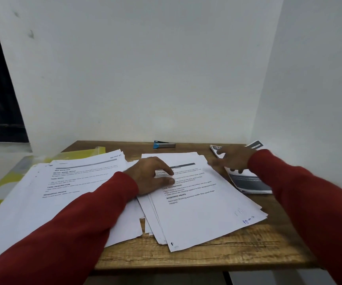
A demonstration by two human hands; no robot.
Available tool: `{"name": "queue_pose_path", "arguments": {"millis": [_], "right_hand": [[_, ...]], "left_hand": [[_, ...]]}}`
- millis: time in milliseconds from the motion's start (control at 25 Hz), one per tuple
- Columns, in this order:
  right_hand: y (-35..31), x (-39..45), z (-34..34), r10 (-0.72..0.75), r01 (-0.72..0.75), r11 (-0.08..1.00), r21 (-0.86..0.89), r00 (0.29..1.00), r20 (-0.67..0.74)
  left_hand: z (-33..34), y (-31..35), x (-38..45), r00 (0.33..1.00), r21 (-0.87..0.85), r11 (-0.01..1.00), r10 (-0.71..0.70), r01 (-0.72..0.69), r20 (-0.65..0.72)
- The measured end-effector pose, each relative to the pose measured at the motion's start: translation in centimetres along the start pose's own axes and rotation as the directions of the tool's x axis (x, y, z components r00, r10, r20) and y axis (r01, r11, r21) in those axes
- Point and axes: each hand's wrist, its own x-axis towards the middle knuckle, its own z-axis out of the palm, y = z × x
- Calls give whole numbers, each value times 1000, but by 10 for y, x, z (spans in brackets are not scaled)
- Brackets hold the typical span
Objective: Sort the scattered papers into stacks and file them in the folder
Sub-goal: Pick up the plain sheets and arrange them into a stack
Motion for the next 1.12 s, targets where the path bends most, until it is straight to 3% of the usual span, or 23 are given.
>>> {"name": "queue_pose_path", "arguments": {"millis": [120, 240, 640, 760, 920, 1120], "right_hand": [[-10, 21, 19, -78, 84, 983, -163, 996, 47], [-16, 35, 29, -77, 78, 992, -97, 997, 14], [-10, 43, 37, -33, 24, 972, 233, 999, 36], [-13, 36, 38, -53, 48, 983, 177, 998, 19], [-30, 28, 41, -61, 61, 998, -29, 998, -26], [-55, 23, 42, -150, 148, 988, -30, 988, -40]], "left_hand": [[-1, -7, -1, 993, 178, 978, -116, 111, 18], [-5, -6, -1, 984, 258, 951, -179, 169, 17], [-1, -13, 3, 976, 209, 956, -215, 206, 22], [-2, -10, 3, 972, 93, 968, -229, 232, -42], [-8, -11, 2, 943, -37, 959, -281, 279, -179], [-9, -12, 0, 933, -82, 954, -299, 288, -200]]}}
